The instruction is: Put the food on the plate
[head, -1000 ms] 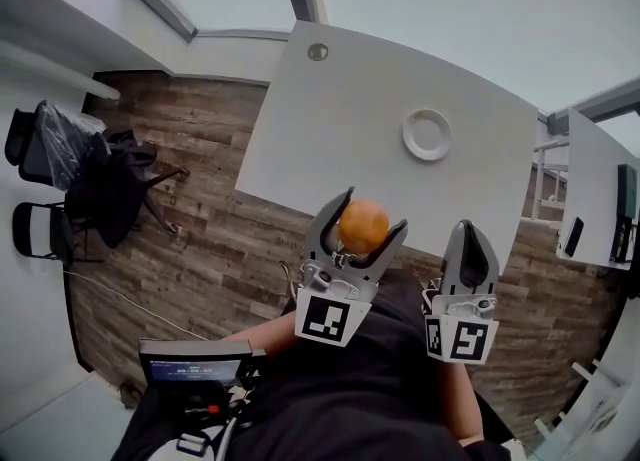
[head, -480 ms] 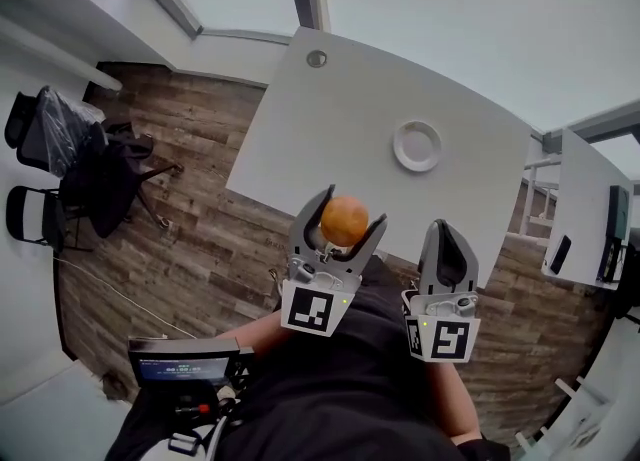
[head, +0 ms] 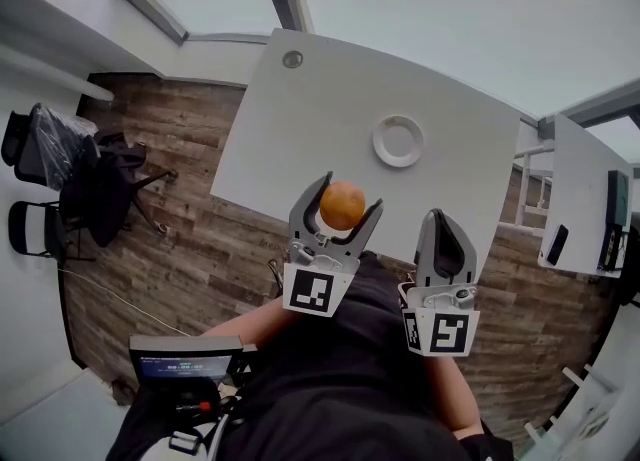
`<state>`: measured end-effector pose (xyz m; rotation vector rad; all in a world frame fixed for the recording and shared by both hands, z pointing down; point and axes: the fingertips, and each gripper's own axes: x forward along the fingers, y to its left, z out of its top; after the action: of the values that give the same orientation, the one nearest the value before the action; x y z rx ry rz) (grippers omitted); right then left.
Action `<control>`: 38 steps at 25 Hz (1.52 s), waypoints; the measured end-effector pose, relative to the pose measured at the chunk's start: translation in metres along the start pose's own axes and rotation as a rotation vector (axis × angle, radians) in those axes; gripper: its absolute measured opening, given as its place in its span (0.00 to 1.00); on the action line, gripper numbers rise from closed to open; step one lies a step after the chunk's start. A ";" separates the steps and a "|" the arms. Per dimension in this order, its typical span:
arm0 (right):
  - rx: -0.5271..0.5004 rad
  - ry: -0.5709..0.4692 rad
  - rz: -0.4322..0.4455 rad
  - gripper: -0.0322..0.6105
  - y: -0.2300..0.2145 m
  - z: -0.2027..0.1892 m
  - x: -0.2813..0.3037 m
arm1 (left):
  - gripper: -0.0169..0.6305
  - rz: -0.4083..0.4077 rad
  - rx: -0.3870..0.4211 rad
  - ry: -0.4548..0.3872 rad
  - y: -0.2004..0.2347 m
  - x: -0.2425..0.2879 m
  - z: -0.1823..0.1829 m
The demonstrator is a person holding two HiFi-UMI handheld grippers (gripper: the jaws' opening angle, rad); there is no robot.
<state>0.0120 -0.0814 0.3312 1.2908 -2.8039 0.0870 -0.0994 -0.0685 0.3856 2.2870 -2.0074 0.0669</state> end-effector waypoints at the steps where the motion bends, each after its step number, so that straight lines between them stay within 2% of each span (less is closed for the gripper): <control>1: -0.003 0.000 0.002 0.06 0.000 0.001 -0.001 | 0.55 0.007 -0.002 -0.001 0.002 0.002 0.001; 6: -0.010 0.006 0.010 0.06 -0.014 -0.003 -0.006 | 0.55 0.017 -0.008 0.000 -0.004 0.021 -0.003; 13: -0.009 0.004 0.026 0.06 -0.028 -0.003 -0.011 | 0.55 0.009 0.025 0.029 -0.018 0.042 -0.024; 17: -0.004 0.002 0.031 0.06 -0.033 -0.005 -0.014 | 0.55 0.007 -0.008 0.066 -0.023 0.050 -0.038; 21: 0.005 0.004 0.023 0.06 -0.041 -0.007 -0.015 | 0.55 0.011 -0.026 0.087 -0.025 0.060 -0.045; 27: 0.014 0.003 0.010 0.06 -0.052 -0.008 -0.014 | 0.55 0.000 -0.007 0.118 -0.026 0.074 -0.061; 33: 0.016 -0.001 -0.001 0.06 -0.057 -0.006 -0.008 | 0.55 -0.023 -0.039 0.179 -0.026 0.090 -0.078; 38: 0.022 0.002 -0.027 0.06 -0.066 -0.006 -0.009 | 0.56 -0.051 -0.019 0.181 -0.029 0.106 -0.085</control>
<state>0.0678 -0.1169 0.3385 1.3325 -2.7902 0.1182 -0.0544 -0.1604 0.4787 2.2307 -1.8523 0.2411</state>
